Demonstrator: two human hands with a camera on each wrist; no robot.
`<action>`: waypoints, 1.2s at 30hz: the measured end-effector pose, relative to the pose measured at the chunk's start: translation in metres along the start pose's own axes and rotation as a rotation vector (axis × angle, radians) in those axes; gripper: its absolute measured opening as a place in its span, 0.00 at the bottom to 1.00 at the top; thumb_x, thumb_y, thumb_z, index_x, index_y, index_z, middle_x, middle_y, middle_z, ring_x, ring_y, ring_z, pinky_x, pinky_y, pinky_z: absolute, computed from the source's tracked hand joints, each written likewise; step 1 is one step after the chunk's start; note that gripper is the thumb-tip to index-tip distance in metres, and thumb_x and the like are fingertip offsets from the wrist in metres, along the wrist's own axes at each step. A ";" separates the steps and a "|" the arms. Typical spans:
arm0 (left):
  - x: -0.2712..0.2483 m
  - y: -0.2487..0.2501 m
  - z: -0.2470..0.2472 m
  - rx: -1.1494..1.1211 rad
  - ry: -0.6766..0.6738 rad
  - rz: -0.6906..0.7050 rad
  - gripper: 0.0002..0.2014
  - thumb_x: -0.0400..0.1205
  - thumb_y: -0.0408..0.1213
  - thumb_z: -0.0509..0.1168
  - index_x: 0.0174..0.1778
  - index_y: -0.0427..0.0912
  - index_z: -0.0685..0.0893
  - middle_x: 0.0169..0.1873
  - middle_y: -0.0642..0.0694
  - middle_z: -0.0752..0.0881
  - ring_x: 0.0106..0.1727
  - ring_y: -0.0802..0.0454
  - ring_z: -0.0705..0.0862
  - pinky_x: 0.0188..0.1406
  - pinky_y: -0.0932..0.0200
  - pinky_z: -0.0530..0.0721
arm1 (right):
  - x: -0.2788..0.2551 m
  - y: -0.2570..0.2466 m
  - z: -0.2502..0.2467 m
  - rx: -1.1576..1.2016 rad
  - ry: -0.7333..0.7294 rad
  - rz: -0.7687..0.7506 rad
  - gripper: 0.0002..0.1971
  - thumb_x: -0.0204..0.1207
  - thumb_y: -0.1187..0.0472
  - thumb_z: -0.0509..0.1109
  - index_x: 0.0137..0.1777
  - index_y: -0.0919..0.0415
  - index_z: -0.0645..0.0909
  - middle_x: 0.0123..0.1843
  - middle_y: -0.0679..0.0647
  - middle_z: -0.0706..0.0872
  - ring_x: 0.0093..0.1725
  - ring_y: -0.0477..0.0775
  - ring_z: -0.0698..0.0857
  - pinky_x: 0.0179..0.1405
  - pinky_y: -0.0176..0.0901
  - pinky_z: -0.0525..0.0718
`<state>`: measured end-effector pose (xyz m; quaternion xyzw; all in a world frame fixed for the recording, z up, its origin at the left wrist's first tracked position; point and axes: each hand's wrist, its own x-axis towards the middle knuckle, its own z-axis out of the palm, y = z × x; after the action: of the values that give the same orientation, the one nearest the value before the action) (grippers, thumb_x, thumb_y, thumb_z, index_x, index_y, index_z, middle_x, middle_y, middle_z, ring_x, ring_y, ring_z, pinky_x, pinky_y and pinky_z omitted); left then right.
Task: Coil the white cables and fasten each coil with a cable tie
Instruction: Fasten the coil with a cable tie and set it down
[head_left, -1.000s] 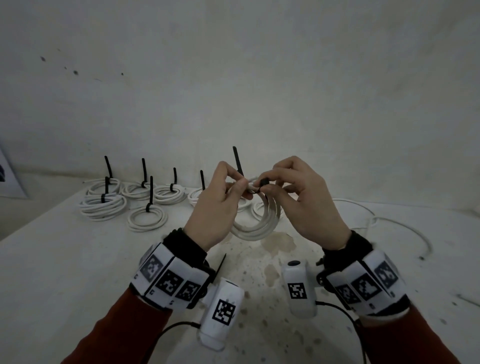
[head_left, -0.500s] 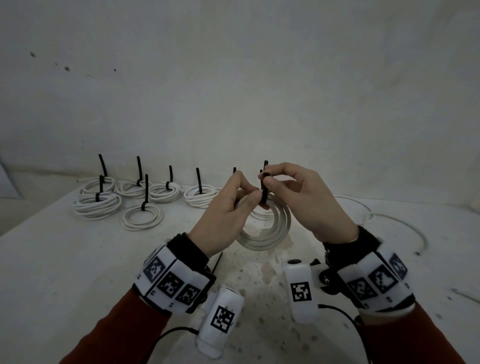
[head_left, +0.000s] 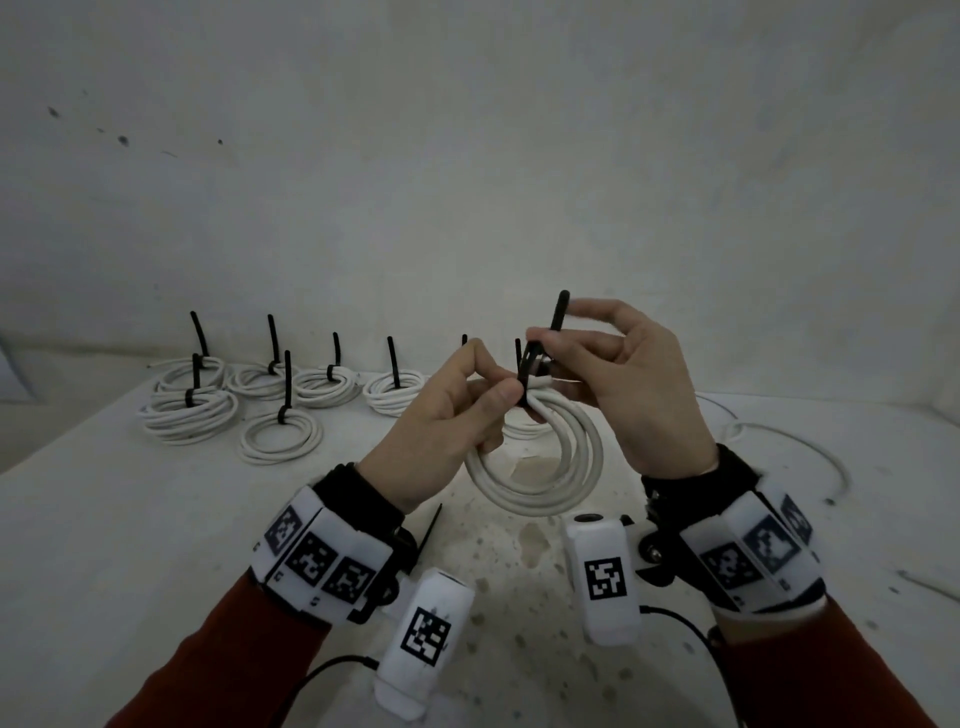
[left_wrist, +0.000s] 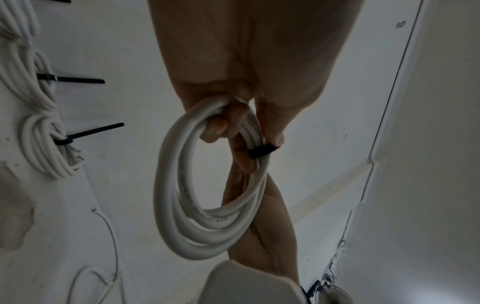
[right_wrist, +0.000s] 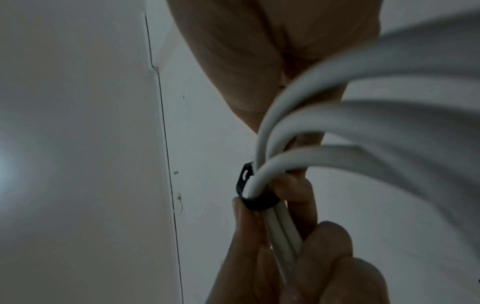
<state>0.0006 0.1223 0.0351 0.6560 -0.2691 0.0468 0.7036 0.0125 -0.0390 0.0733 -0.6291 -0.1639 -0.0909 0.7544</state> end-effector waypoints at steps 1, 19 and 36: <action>0.000 0.000 0.000 -0.011 -0.009 0.001 0.06 0.80 0.36 0.59 0.41 0.41 0.68 0.22 0.57 0.73 0.24 0.58 0.65 0.29 0.63 0.70 | 0.000 0.000 0.000 -0.018 0.006 -0.029 0.13 0.71 0.69 0.75 0.55 0.66 0.81 0.43 0.61 0.92 0.36 0.56 0.91 0.31 0.39 0.87; -0.001 0.002 -0.001 0.014 -0.021 0.019 0.06 0.80 0.35 0.58 0.41 0.40 0.66 0.22 0.57 0.78 0.24 0.59 0.67 0.30 0.65 0.72 | 0.005 0.008 -0.008 -0.343 -0.025 -0.278 0.09 0.72 0.73 0.75 0.39 0.58 0.89 0.36 0.54 0.92 0.36 0.53 0.92 0.43 0.53 0.91; -0.002 0.011 -0.003 0.179 -0.055 0.000 0.07 0.80 0.36 0.59 0.39 0.40 0.67 0.25 0.59 0.83 0.28 0.51 0.61 0.28 0.53 0.59 | -0.001 0.000 -0.003 -0.147 -0.060 -0.106 0.18 0.66 0.55 0.77 0.35 0.75 0.86 0.40 0.75 0.87 0.45 0.74 0.88 0.45 0.61 0.90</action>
<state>-0.0049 0.1275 0.0438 0.7172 -0.2831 0.0526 0.6346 0.0115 -0.0424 0.0725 -0.6755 -0.2124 -0.1238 0.6951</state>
